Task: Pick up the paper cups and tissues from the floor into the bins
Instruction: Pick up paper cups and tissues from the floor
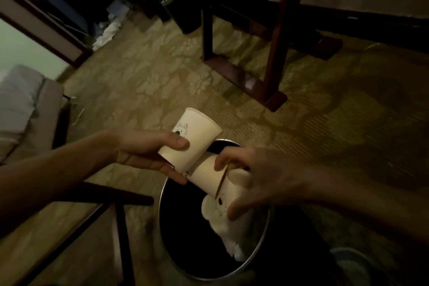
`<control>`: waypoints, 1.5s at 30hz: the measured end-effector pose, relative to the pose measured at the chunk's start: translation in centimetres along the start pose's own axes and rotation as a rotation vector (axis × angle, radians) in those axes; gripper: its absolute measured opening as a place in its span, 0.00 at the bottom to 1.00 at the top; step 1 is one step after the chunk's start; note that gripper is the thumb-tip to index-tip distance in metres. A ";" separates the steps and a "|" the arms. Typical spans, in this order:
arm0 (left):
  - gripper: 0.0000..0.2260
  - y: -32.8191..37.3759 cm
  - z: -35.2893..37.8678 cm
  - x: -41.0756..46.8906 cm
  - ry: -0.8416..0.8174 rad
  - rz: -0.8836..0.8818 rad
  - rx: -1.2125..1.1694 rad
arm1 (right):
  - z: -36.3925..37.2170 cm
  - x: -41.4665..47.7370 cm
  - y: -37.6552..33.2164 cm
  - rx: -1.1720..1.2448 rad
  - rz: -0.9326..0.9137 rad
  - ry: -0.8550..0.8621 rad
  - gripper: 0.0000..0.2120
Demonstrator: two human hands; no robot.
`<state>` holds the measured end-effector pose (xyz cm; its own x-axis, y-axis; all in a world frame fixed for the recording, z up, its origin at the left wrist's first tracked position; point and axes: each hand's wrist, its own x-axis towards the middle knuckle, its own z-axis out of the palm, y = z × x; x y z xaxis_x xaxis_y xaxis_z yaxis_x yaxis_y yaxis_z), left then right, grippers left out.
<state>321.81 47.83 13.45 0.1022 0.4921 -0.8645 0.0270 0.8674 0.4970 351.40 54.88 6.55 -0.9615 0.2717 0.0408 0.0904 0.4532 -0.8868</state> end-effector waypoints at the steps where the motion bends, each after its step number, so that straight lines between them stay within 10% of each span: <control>1: 0.22 -0.2 1.3 -0.1 -0.125 0.017 -0.028 | 0.4 -0.1 0.2 -0.062 -0.010 -0.023 0.32; 8: 0.29 -3.9 6.6 2.3 0.157 -0.030 0.072 | 0.3 -0.4 1.3 -0.564 -0.092 0.031 0.42; 13: 0.23 -2.5 7.0 5.1 0.216 0.021 0.151 | -0.9 -0.9 1.8 -0.158 0.512 -0.044 0.21; 23: 0.15 5.9 11.4 10.5 0.223 0.314 0.371 | -8.6 -2.9 4.0 -0.441 0.581 0.224 0.07; 28: 0.28 11.8 16.6 15.4 0.290 0.526 0.469 | -14.7 -7.1 6.5 -0.513 0.723 0.398 0.07; 32: 0.17 15.3 20.5 18.4 0.261 0.644 0.517 | -15.8 -10.0 8.4 -0.433 0.774 0.522 0.10; 39: 0.15 15.4 22.3 16.3 0.435 0.793 0.719 | -15.3 -13.6 6.2 -0.114 0.755 0.499 0.15; 45: 0.17 16.7 28.6 12.9 0.189 0.962 1.087 | -14.3 -22.6 2.4 -0.104 0.807 0.442 0.18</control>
<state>352.04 66.57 12.81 0.3869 0.9132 -0.1277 0.7549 -0.2342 0.6126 377.09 61.94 10.08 -0.4126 0.8276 -0.3805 0.7330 0.0536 -0.6781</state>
